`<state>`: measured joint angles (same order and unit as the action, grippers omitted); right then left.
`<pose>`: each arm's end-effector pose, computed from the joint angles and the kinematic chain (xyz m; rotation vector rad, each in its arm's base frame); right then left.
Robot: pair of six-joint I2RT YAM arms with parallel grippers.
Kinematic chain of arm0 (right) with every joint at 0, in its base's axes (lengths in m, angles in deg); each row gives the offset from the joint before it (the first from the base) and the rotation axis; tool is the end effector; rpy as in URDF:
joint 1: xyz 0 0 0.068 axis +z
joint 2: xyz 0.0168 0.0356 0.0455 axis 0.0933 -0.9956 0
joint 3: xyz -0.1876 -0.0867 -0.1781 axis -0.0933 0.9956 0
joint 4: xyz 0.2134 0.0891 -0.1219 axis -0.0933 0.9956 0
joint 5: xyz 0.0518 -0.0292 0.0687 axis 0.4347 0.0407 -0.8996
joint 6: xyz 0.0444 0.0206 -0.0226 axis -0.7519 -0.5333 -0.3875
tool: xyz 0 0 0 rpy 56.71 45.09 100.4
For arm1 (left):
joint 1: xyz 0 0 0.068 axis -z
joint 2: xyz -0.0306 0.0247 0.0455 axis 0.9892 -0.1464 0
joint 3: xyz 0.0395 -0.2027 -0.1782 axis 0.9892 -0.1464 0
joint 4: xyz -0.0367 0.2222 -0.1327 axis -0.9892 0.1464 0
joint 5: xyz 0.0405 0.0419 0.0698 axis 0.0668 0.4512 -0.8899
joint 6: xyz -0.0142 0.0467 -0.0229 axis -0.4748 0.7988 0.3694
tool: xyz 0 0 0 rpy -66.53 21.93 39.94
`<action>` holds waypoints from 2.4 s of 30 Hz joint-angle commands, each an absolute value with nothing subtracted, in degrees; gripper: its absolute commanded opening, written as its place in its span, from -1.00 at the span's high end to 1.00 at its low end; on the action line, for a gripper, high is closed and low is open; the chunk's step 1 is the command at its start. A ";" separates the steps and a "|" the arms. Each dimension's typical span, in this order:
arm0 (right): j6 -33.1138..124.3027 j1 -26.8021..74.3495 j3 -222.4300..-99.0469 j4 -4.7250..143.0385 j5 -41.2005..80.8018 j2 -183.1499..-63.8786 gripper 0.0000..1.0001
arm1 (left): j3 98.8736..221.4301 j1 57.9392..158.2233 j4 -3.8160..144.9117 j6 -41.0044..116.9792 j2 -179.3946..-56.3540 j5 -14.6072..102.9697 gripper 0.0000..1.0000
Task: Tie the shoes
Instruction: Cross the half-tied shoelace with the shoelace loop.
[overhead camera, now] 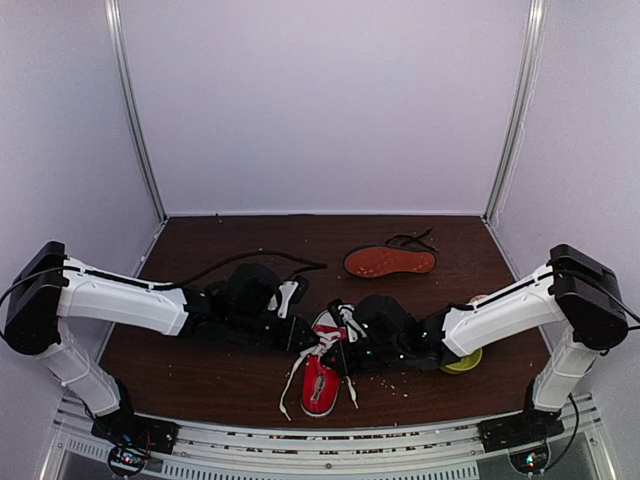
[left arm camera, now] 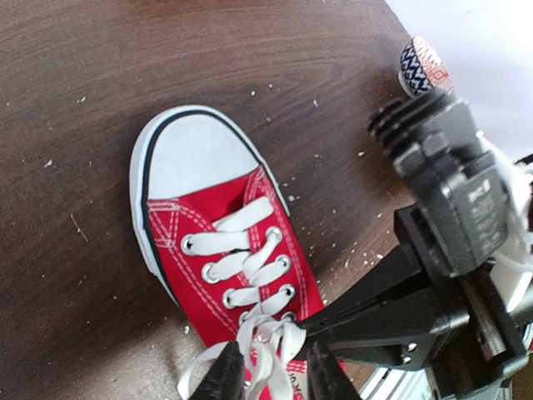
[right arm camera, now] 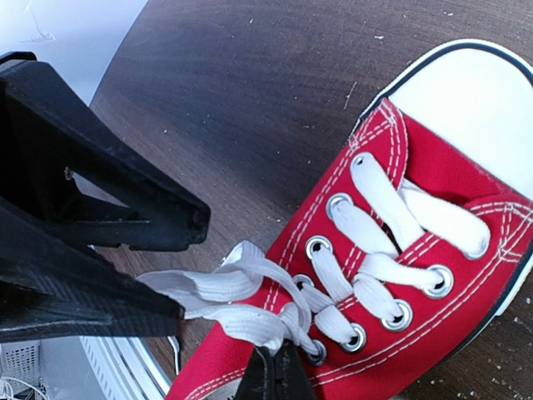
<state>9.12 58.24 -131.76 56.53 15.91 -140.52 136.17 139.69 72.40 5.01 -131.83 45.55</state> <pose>0.1454 0.3085 0.1517 -0.5673 2.4802 1.1177 0.1658 -0.2776 0.1899 0.3959 2.5060 -1.0373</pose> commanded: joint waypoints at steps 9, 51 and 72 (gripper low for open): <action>10.65 58.09 -129.39 56.70 16.13 -136.88 1.00 | 131.56 139.77 70.89 5.06 -127.23 48.03 -0.07; 14.45 64.09 -132.87 60.28 11.88 -138.28 1.00 | 134.54 140.20 67.71 4.64 -130.89 48.45 0.90; 4.49 62.39 -130.85 59.24 23.07 -139.05 1.00 | 131.46 146.81 67.40 0.91 -130.02 49.03 1.00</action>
<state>7.04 63.42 -132.46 60.31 19.39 -138.48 133.32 145.11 69.60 2.98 -130.45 49.29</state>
